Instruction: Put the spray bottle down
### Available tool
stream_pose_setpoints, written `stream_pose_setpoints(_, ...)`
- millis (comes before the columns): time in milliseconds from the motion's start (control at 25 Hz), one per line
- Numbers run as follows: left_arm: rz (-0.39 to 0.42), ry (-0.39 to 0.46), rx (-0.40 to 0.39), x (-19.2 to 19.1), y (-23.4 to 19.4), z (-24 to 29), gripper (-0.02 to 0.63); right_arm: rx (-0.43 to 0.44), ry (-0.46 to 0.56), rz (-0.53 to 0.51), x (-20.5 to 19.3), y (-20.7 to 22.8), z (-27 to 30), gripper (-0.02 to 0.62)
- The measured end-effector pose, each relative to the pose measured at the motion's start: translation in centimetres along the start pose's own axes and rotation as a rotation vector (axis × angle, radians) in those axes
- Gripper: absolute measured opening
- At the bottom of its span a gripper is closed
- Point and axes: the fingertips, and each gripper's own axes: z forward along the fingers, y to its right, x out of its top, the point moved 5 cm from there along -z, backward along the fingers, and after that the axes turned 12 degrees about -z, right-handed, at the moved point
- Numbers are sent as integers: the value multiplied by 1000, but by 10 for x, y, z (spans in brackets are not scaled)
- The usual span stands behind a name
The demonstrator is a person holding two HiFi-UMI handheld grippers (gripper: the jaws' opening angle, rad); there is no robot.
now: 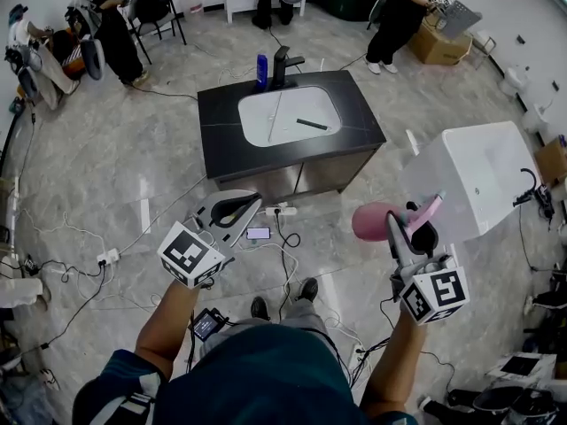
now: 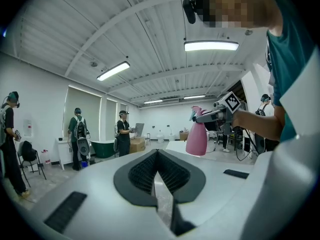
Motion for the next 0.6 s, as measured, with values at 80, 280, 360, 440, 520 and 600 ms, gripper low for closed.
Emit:
stream_pose_setpoints(80, -1, -3, 13, 1, -2, 11, 5, 11, 0, 2, -7, 15, 9, 184)
stream_pose_setpoints(280, -3, -4, 57, 6, -6, 47, 3, 49, 9, 7, -18, 57, 35, 183)
stream_pose_setpoints(360, -6, 2, 71, 10, -5, 64, 4, 68, 11, 9, -23, 75, 44, 183)
stream_pose_setpoints(440, -8, 6, 88, 12, -3, 82, 3, 90, 15, 6, -27, 93, 54, 183)
stream_pose_setpoints(520, -8, 7, 108, 13, -2, 99, 3, 111, 25, 4, -30, 112, 63, 182)
stream_pose_setpoints(600, -8, 9, 130, 15, 1, 115, 3, 135, 32, 8, -34, 129, 71, 181)
